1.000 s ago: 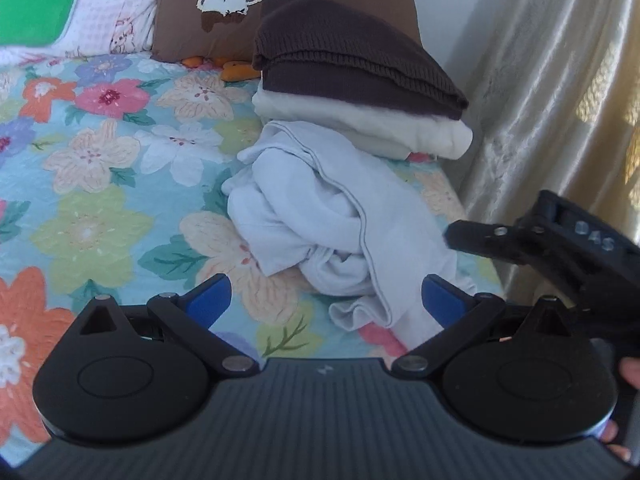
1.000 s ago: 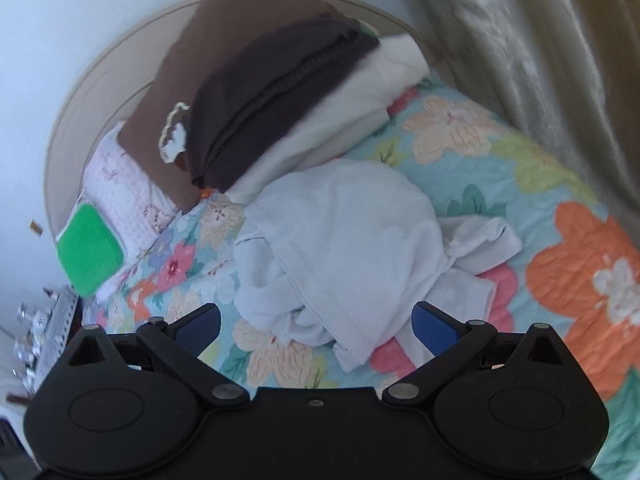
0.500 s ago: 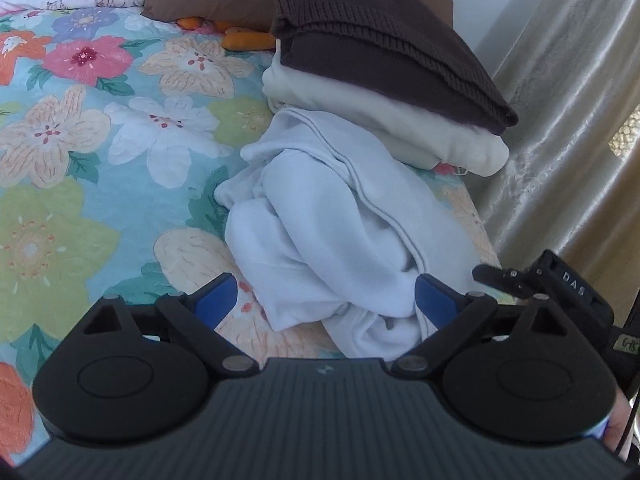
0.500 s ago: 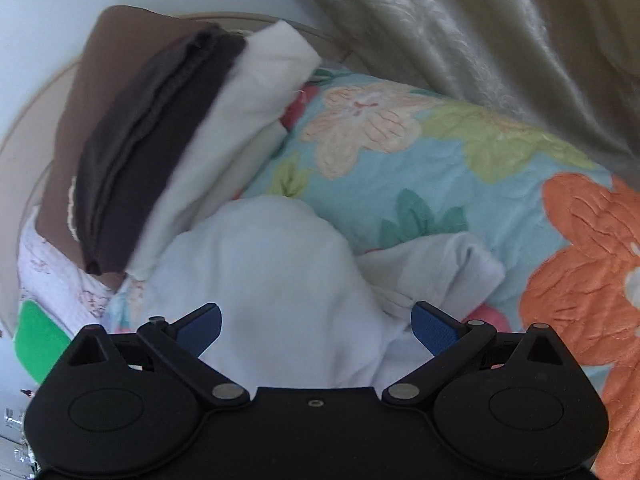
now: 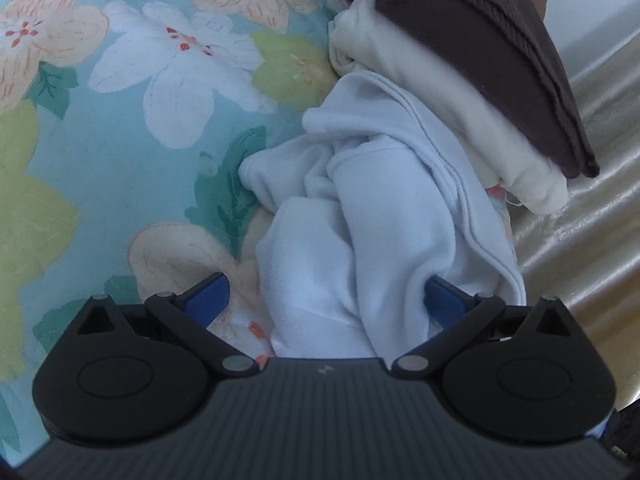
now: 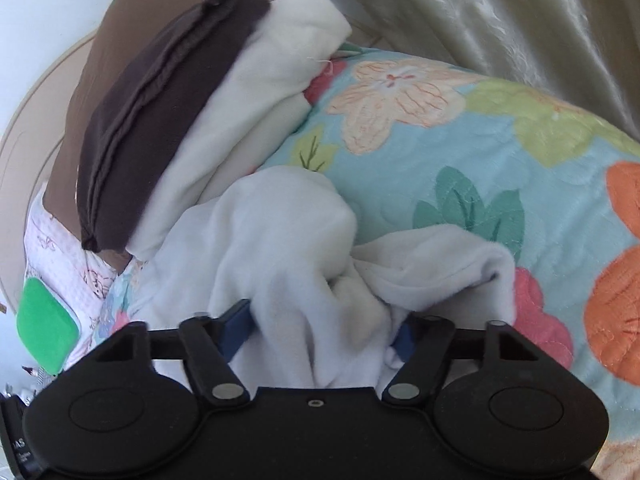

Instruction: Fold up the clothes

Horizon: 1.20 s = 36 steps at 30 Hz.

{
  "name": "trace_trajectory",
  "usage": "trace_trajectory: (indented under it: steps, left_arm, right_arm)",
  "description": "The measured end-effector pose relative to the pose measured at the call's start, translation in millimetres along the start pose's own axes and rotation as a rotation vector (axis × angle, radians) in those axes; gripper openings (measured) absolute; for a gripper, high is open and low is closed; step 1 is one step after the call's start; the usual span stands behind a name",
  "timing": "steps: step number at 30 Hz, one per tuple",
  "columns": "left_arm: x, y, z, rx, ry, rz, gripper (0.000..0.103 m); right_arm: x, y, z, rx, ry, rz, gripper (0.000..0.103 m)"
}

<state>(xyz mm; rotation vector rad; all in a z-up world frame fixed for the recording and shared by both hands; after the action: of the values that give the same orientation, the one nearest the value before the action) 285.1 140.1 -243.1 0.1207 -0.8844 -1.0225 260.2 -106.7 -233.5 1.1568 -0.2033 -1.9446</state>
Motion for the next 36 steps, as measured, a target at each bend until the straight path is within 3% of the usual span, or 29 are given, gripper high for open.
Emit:
trace_trajectory:
  steps: [2, 3, 4, 6, 9, 17, 20, 25, 28, 31, 34, 36]
  left_arm:
    - [8.3, -7.0, -0.7, -0.023, -0.093, 0.044, 0.09]
    - [11.4, -10.5, -0.8, -0.036, -0.141, 0.088, 0.065]
    - [12.4, -13.8, -0.5, -0.048, -0.167, 0.149, 0.05]
    - [12.3, -16.9, 2.1, -0.059, -0.16, 0.188, 0.037]
    - [13.7, -16.0, 13.2, -0.051, -0.077, 0.091, 0.026]
    - [8.0, -5.7, 71.0, 0.034, 0.041, -0.077, 0.021]
    - [-14.1, -11.9, 108.8, 0.014, 0.064, -0.095, 0.02]
    - [-72.5, -24.7, 171.2, 0.011, 0.112, -0.061, 0.02]
    - [-97.1, -16.1, 200.2, 0.049, 0.14, -0.037, 0.02]
    - [-113.7, -7.9, 235.5, 0.093, 0.18, -0.036, 0.02]
    - [-111.3, -5.9, 287.1, 0.151, 0.234, -0.122, 0.02]
    - [-110.4, -2.5, 327.9, 0.233, 0.247, -0.153, 0.02]
  right_arm:
    - [-4.3, 1.5, 1.5, -0.002, 0.019, 0.02, 0.058]
    - [-6.2, 1.6, 4.0, -0.004, 0.027, 0.035, 0.054]
    - [-8.5, 1.8, 4.6, -0.008, 0.034, 0.057, 0.053]
    - [-15.5, 0.8, 5.6, -0.023, 0.049, 0.115, 0.049]
    - [-29.7, -3.7, 7.4, -0.045, 0.064, 0.266, 0.048]
    - [-78.0, -31.8, 47.5, -0.038, 0.23, 0.495, 0.042]
    - [-96.1, -62.2, 64.8, -0.074, 0.255, 0.643, 0.041]
    - [-146.1, -109.2, 85.3, -0.095, 0.394, 0.842, 0.041]
    - [-177.5, -131.7, 80.3, -0.122, 0.399, 0.893, 0.041]
    - [-209.4, -147.6, 102.2, -0.121, 0.476, 0.908, 0.041]
    - [-238.0, -162.0, 131.0, -0.14, 0.567, 0.887, 0.04]
    - [-257.4, -170.8, 146.9, -0.165, 0.637, 0.839, 0.04]
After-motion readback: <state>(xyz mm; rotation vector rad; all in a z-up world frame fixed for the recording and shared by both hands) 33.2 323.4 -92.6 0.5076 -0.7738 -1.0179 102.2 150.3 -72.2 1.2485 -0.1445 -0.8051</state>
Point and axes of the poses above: each gripper's, at about its wrist camera, not at the fingertips, and z roughly against the way its jaws point, x to its right, y to its top, the point moved 10 cm from there along -z, roughly the way its jaws point, and after that the axes turned 7 degrees about x, right-handed, at the moved point
